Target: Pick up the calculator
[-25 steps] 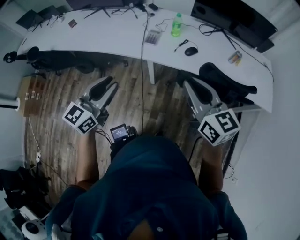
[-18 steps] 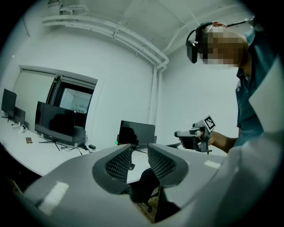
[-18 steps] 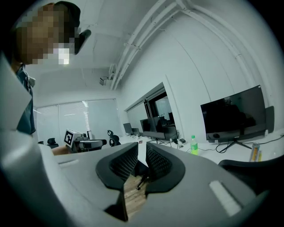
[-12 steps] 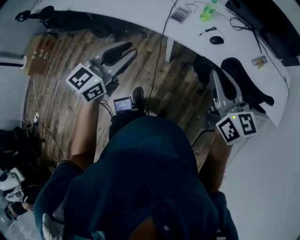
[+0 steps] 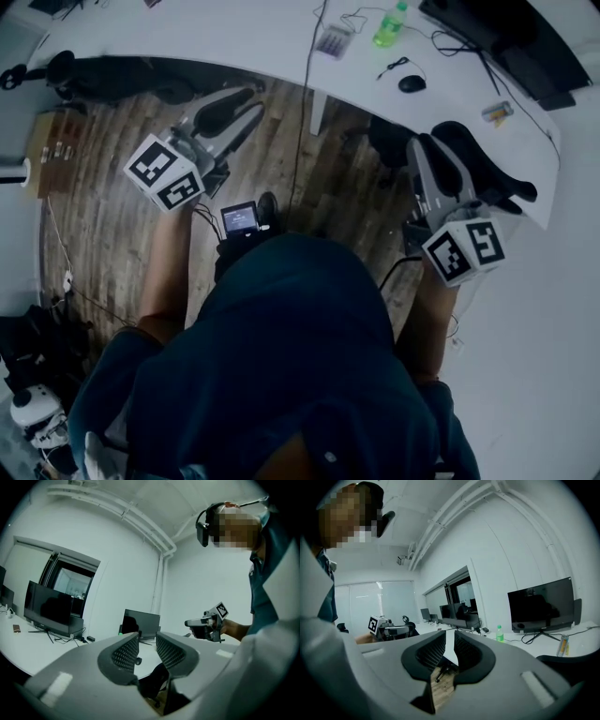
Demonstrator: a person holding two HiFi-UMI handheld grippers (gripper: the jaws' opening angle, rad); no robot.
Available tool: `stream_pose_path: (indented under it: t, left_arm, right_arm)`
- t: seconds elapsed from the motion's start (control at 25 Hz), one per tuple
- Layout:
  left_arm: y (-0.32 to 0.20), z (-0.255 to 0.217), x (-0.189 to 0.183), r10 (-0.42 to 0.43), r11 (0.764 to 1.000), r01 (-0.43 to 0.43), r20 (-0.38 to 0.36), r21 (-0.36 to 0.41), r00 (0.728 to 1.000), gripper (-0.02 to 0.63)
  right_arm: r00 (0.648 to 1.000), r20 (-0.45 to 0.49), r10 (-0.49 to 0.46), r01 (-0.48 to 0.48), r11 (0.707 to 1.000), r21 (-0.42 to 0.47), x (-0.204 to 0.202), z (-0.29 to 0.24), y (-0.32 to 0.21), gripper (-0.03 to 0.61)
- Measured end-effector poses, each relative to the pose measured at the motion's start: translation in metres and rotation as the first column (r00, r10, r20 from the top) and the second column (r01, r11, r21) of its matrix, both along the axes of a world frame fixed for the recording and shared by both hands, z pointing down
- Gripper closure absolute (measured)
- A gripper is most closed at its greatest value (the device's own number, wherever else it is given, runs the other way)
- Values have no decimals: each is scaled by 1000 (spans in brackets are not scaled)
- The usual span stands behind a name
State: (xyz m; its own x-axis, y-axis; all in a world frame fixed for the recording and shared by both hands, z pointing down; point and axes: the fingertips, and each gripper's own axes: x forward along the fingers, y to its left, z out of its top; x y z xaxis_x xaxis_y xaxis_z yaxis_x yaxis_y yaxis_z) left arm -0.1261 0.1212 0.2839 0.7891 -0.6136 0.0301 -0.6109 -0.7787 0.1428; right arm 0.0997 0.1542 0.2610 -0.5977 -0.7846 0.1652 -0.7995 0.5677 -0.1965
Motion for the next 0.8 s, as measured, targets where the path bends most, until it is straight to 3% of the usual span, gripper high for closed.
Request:
stream_pose_path:
  t: [0.8]
  left_arm:
    - [-96, 2, -58, 173, 985, -174, -57, -4, 983, 502]
  right_arm:
    - [980, -45, 196, -197, 980, -12, -64, -6, -53, 540]
